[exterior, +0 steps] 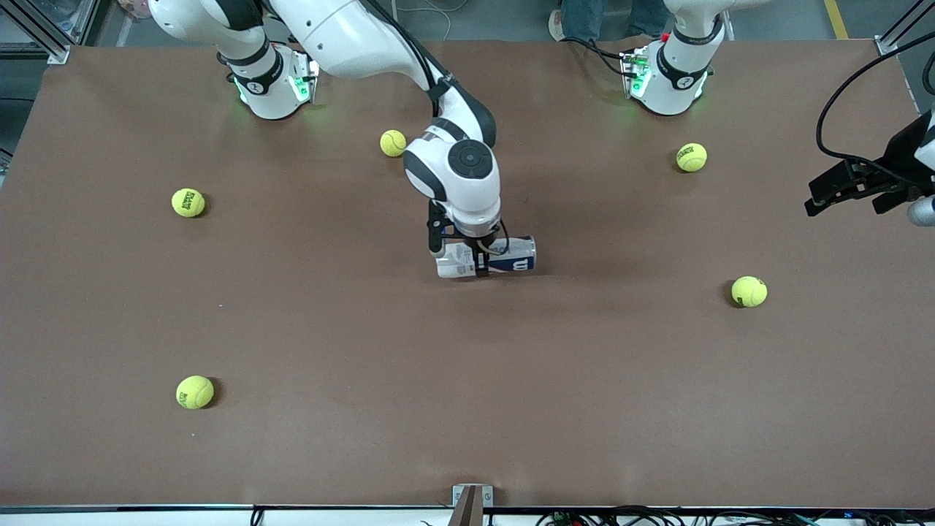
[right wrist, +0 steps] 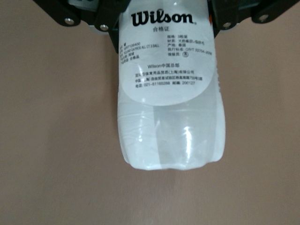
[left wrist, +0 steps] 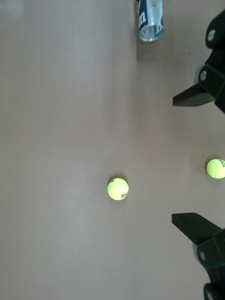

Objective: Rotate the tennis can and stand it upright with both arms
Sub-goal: 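Carry the can with the right gripper toward the table's middle, then reach the left gripper to the can's open end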

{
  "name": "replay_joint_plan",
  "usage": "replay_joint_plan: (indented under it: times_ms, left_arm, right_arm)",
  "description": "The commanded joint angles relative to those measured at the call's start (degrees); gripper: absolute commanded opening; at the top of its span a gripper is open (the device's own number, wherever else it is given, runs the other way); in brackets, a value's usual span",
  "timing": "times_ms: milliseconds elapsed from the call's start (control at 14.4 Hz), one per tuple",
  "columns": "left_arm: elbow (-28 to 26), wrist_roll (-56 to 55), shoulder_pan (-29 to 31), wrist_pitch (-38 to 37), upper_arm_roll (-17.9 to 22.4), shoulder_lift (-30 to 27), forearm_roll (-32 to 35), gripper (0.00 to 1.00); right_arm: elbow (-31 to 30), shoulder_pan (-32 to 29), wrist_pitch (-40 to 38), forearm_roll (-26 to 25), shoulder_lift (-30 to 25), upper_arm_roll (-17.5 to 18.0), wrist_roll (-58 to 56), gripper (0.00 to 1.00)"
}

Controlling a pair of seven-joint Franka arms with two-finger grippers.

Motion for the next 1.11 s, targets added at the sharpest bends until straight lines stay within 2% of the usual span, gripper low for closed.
replay_joint_plan:
  times_ms: [0, 277, 693, 831, 900, 1039]
  left_arm:
    - [-0.4, -0.5, -0.8, -0.5, -0.4, 1.2, -0.5, 1.00]
    - [-1.9, -0.5, -1.2, -2.7, -1.2, 3.6, -1.9, 1.00]
    - [-8.4, -0.8, -1.1, 0.4, -1.7, 11.5, -16.9, 1.00]
    - [-13.4, -0.8, -0.9, 5.9, -1.7, 12.6, -22.3, 1.00]
    - [-16.7, -0.5, -1.0, 9.6, -1.8, 12.7, -25.4, 1.00]
    - [-21.2, 0.5, -1.0, 15.2, -1.8, 13.4, -32.5, 1.00]
  right_arm:
    - [7.6, 1.6, -0.6, -2.3, 5.6, -0.8, 3.2, 0.67]
    - [10.4, 2.7, -0.1, -4.4, 8.8, -0.9, 4.5, 0.68]
    - [10.4, 4.4, 4.6, -5.3, 9.7, -0.8, 4.5, 0.70]
    - [10.4, 4.5, 4.8, -5.3, 10.3, -0.8, 4.5, 0.86]
    - [10.4, 4.5, 4.8, -5.3, 10.3, -0.9, 4.4, 1.00]
    - [10.4, 4.5, 4.8, -5.8, 10.3, -0.9, 4.3, 1.00]
